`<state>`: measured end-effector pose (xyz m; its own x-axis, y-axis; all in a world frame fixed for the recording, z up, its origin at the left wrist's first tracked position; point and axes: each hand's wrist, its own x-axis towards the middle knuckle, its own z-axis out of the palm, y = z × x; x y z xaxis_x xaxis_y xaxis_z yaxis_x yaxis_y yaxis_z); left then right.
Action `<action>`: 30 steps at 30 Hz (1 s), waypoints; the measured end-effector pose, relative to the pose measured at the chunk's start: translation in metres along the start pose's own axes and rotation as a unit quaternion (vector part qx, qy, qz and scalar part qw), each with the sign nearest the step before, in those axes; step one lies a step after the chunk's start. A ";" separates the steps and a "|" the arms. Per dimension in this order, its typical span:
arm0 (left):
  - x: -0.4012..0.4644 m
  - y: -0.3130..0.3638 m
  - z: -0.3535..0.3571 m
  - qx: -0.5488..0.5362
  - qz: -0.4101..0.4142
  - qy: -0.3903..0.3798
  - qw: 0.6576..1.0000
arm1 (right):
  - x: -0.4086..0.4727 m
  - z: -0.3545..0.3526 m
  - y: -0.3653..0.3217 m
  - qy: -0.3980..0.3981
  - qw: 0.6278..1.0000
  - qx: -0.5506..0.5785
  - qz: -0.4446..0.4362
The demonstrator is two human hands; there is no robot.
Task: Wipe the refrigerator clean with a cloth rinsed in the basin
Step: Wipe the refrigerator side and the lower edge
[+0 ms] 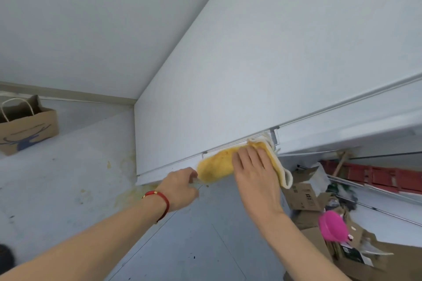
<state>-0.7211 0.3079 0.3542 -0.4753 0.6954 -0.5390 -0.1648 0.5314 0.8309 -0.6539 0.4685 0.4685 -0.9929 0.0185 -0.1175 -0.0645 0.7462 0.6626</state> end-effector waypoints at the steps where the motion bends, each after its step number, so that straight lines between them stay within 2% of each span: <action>1: -0.003 0.005 0.005 -0.043 -0.034 -0.046 0.997 | -0.005 -0.010 0.006 0.027 0.999 0.013 0.019; 2: -0.009 0.011 0.007 -0.139 -0.093 -0.106 0.980 | -0.010 -0.021 0.006 0.043 0.998 0.030 0.036; 3: -0.013 0.016 0.013 -0.271 -0.152 -0.165 0.936 | -0.013 -0.028 0.003 0.047 0.996 0.057 0.050; 4: -0.016 0.019 0.014 -0.402 -0.181 -0.202 0.875 | -0.015 -0.034 -0.005 0.042 0.992 0.098 0.068; 5: -0.017 0.022 0.016 -0.504 -0.173 -0.208 0.820 | -0.017 -0.037 -0.013 0.026 0.984 0.148 0.092; 6: -0.018 0.023 0.016 -0.574 -0.147 -0.186 0.784 | -0.021 -0.040 -0.023 0.005 0.970 0.210 0.124; 8: -0.022 0.023 0.007 -0.631 -0.103 -0.107 0.762 | -0.025 -0.042 -0.039 -0.062 0.903 0.378 0.197; 10: -0.032 0.019 -0.009 -0.605 -0.075 -0.038 0.792 | -0.032 -0.046 -0.052 -0.131 0.775 0.569 0.241; 11: -0.038 0.014 -0.020 -0.576 -0.059 -0.022 0.815 | -0.032 -0.052 -0.061 -0.148 0.692 0.663 0.243; 13: -0.053 0.003 -0.043 -0.513 -0.027 -0.035 0.857 | -0.028 -0.058 -0.078 -0.135 0.531 0.788 0.281; 14: -0.060 -0.004 -0.057 -0.484 -0.012 -0.051 0.874 | -0.021 -0.057 -0.089 -0.125 0.474 0.814 0.311; 15: -0.065 -0.009 -0.070 -0.458 -0.001 -0.071 0.886 | -0.014 -0.055 -0.100 -0.132 0.443 0.823 0.329; 17: -0.077 -0.017 -0.094 -0.382 0.017 -0.091 0.919 | 0.000 -0.058 -0.127 -0.190 0.387 0.852 0.297; 19: -0.083 -0.017 -0.114 -0.256 0.037 -0.058 0.964 | 0.010 -0.067 -0.150 -0.204 0.324 0.886 0.262; 20: -0.085 -0.017 -0.123 -0.171 0.044 -0.026 0.984 | 0.014 -0.072 -0.157 -0.189 0.319 0.893 0.257; 21: -0.088 -0.015 -0.132 -0.082 0.046 0.006 0.996 | 0.018 -0.076 -0.161 -0.169 0.332 0.891 0.260; 23: -0.094 -0.015 -0.148 0.031 0.048 0.053 0.997 | 0.024 -0.081 -0.168 -0.125 0.349 0.890 0.266; 25: -0.097 -0.021 -0.159 -0.004 0.047 0.052 0.998 | 0.030 -0.082 -0.172 -0.100 0.363 0.881 0.288; 28: -0.111 -0.031 -0.175 -0.122 0.018 0.053 0.991 | 0.040 -0.089 -0.170 -0.075 0.353 0.881 0.305; 30: -0.118 -0.037 -0.184 -0.227 -0.011 0.027 0.973 | 0.045 -0.093 -0.166 -0.065 0.352 0.884 0.301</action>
<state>-0.8183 0.1171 0.4127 -0.5096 0.6540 -0.5591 -0.5347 0.2683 0.8013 -0.6971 0.2840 0.4221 -0.7528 0.4718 -0.4590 0.4318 -0.1723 -0.8854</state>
